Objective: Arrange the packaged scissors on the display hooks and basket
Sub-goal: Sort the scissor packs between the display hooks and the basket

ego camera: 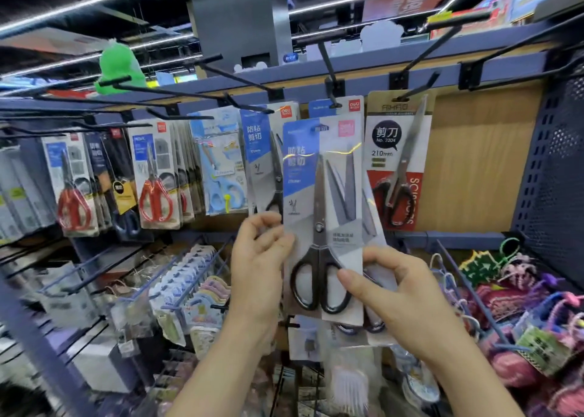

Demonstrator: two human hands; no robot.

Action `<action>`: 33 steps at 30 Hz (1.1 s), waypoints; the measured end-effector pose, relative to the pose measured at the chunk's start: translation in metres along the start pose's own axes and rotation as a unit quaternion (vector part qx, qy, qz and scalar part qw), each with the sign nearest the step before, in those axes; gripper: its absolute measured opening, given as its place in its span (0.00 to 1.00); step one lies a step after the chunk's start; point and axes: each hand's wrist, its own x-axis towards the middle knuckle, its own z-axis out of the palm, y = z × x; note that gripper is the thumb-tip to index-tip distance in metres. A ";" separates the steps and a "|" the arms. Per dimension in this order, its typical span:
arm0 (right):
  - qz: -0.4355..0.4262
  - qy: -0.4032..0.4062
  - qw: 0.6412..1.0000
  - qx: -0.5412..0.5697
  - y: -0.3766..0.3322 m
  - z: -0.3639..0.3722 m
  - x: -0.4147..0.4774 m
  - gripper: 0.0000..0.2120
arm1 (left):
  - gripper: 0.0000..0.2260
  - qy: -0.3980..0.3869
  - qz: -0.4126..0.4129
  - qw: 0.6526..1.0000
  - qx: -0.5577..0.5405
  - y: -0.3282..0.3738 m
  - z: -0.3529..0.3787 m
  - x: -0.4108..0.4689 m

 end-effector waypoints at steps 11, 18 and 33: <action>-0.064 -0.031 0.997 0.028 -0.026 0.042 0.025 0.07 | 0.03 0.007 0.188 0.979 0.074 0.111 -0.007 0.075; -0.064 -0.018 0.997 0.041 -0.040 0.060 0.038 0.03 | 0.07 0.020 0.162 0.984 0.075 0.112 -0.017 0.096; -0.011 0.047 0.996 0.072 -0.034 0.081 0.048 0.08 | 0.24 -0.052 0.123 0.978 0.160 0.089 -0.041 0.092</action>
